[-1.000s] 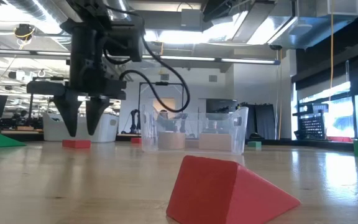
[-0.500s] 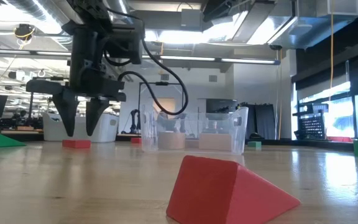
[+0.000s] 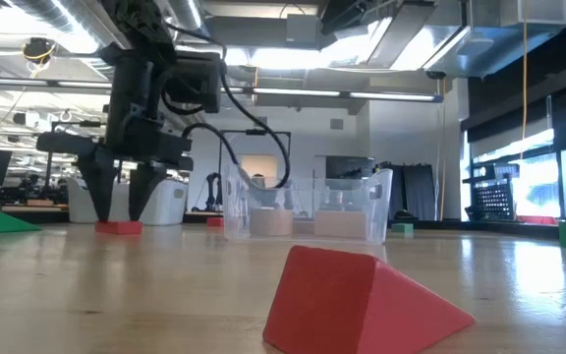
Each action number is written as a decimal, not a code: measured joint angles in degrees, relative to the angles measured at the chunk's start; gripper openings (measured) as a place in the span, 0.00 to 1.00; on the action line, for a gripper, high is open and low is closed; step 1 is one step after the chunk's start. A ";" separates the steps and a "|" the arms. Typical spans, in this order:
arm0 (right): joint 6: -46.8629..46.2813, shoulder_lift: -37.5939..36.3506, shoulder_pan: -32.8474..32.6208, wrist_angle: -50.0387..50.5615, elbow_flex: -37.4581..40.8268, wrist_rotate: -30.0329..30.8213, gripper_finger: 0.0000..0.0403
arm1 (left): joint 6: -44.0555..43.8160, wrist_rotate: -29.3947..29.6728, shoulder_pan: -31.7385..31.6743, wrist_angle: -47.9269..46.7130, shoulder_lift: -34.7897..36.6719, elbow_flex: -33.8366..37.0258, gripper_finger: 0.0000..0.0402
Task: Sort & place blocks by color
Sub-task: Put the red block into the gray bin
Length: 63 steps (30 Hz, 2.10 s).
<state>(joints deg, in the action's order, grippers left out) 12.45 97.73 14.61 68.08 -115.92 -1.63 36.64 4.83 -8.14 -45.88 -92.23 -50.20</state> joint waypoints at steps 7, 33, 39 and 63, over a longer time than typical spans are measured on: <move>0.18 0.00 0.00 0.20 -0.01 -4.75 0.42 | -0.01 -0.06 0.00 3.44 0.00 2.85 0.45; 0.05 0.00 0.00 -0.07 0.00 -5.96 0.42 | -7.56 0.12 0.02 5.26 0.09 3.90 0.45; 0.04 0.00 0.00 -0.07 -0.02 -5.96 0.42 | -7.64 0.01 0.11 5.03 0.04 3.92 0.38; 0.02 0.09 0.00 -0.05 0.00 -5.94 0.42 | -30.52 4.00 -2.39 -3.72 -0.20 -10.70 0.30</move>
<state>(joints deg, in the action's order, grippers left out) 12.47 97.82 14.61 68.03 -115.92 -7.57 6.13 8.83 -10.53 -49.60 -92.42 -60.90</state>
